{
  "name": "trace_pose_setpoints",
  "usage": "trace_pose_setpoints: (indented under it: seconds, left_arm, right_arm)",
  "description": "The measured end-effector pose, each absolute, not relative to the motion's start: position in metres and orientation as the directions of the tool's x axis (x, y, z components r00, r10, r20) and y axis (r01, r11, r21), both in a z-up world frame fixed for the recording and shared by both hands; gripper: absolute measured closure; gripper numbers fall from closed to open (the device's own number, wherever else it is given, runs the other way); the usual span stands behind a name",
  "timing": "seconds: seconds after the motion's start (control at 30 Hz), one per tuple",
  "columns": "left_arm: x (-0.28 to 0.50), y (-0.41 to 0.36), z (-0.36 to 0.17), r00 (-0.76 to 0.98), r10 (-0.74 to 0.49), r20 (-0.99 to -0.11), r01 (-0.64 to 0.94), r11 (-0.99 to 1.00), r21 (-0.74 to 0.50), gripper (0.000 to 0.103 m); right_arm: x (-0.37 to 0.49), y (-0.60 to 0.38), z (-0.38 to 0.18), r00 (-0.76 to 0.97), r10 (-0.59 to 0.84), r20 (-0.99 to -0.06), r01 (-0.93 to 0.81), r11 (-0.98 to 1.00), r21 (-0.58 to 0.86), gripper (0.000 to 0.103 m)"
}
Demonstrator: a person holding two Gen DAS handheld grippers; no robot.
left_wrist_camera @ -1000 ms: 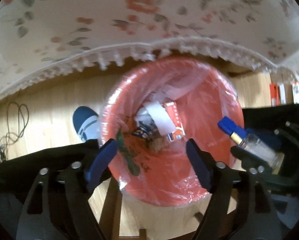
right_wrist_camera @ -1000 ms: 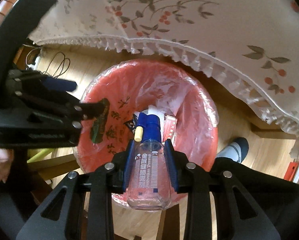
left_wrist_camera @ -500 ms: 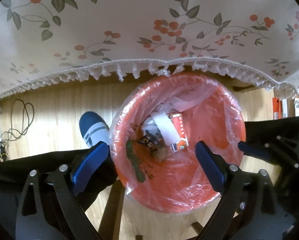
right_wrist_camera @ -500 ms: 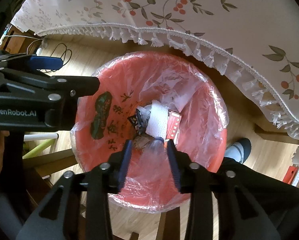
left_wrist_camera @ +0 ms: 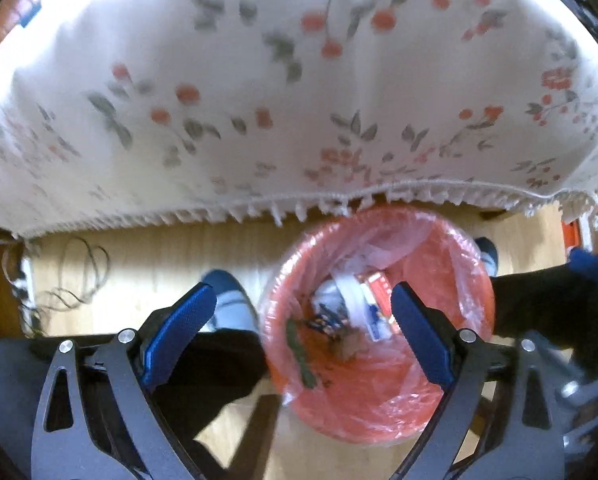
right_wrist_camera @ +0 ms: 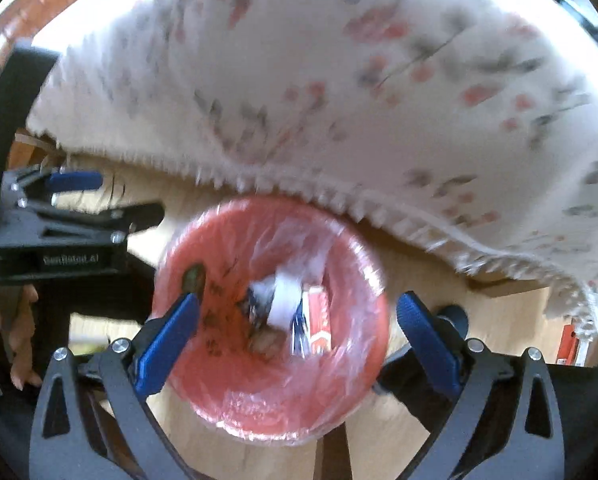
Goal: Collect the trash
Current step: 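Raise both tools back over the bed toward the blister pack and plastic bag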
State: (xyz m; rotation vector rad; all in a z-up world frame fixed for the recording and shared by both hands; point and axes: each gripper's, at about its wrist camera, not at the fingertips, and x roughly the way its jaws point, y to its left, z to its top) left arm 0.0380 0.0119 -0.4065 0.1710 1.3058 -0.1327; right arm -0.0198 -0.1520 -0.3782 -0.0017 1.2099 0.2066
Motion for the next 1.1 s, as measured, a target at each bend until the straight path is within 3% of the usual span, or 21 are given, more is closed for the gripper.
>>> trace_pose_setpoints:
  seconds: [0.2, 0.43, 0.7, 1.1]
  left_arm:
    - [0.03, 0.023, -0.343, 0.339, -0.174, -0.925, 0.227, 0.969, -0.099, 0.006]
    - [0.062, 0.04, -0.27, 0.44, -0.172, -0.881, 0.178, 0.979, -0.102, 0.006]
    - [0.152, 0.031, -0.195, 0.564, -0.185, -0.805, 0.174, 0.979, -0.103, 0.006]
    - [0.32, 0.004, -0.185, 0.594, -0.154, -0.79, 0.131, 0.987, -0.094, 0.006]
  right_arm:
    - [-0.025, -0.16, -0.33, 0.449, 0.133, -0.883, -0.151, 0.986, 0.072, 0.005]
    - [-0.005, -0.17, -0.253, 0.599, 0.103, -0.794, -0.156, 0.988, 0.01, 0.005]
    - [0.098, -0.201, -0.183, 0.668, 0.077, -0.74, -0.147, 0.989, -0.03, 0.005]
    - [0.258, -0.227, -0.161, 0.732, 0.006, -0.681, -0.113, 0.987, -0.113, 0.005]
